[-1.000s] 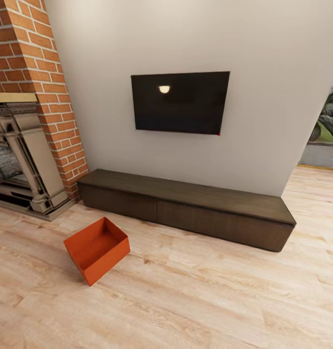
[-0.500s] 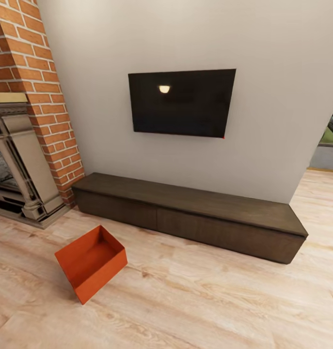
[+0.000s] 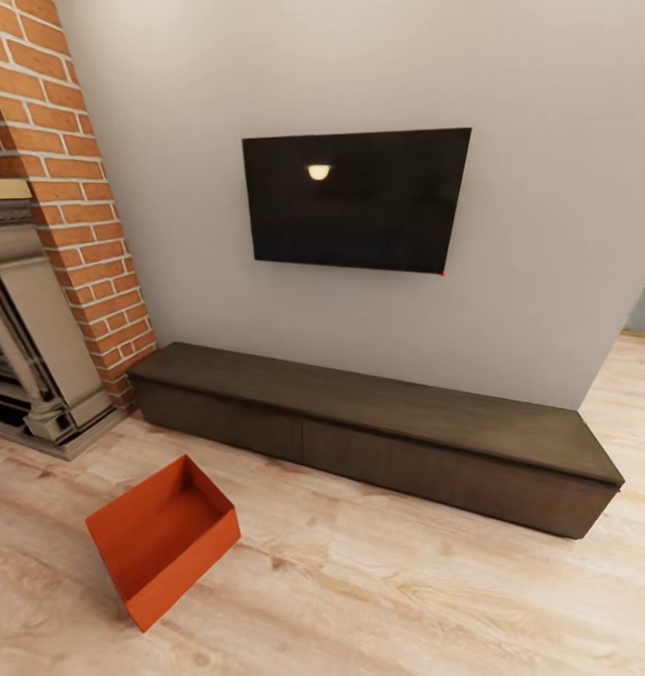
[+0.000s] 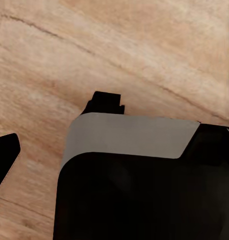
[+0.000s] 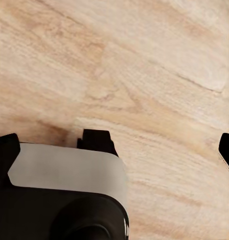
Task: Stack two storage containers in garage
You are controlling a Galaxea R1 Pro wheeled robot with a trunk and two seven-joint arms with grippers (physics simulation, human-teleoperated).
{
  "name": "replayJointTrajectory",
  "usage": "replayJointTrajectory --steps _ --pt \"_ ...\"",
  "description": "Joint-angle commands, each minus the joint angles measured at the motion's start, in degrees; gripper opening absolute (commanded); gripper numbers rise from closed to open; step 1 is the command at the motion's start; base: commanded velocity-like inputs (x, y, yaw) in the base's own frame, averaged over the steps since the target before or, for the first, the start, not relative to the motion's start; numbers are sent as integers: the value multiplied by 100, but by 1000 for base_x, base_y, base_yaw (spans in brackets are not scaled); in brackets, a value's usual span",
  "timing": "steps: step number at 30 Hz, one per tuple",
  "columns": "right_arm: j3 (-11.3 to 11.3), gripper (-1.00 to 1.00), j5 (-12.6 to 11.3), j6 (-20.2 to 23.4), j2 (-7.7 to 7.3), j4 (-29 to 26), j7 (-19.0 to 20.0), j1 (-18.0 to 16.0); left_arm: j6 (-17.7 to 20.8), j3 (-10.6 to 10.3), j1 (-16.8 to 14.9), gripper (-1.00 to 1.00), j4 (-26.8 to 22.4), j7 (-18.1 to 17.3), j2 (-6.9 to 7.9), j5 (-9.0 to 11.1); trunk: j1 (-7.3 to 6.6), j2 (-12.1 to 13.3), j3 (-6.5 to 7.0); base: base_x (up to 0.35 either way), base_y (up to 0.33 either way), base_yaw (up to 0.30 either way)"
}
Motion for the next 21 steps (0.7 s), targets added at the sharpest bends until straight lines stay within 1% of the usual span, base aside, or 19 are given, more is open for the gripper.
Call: replayJointTrajectory --steps 1,18,21 --pt "48 100 -56 -31 4 16 -7 -5 18 -7 -4 100 -5 15 -1 51 3 -2 -5 322 0 0" --pt "48 100 -54 -31 4 16 -7 -6 10 -7 -4 100 -7 15 -1 55 3 -2 -5 322 0 0" --pt "48 100 -54 -31 4 16 -6 -7 -100 -7 -2 100 -1 15 -1 61 3 -2 -5 322 0 0"
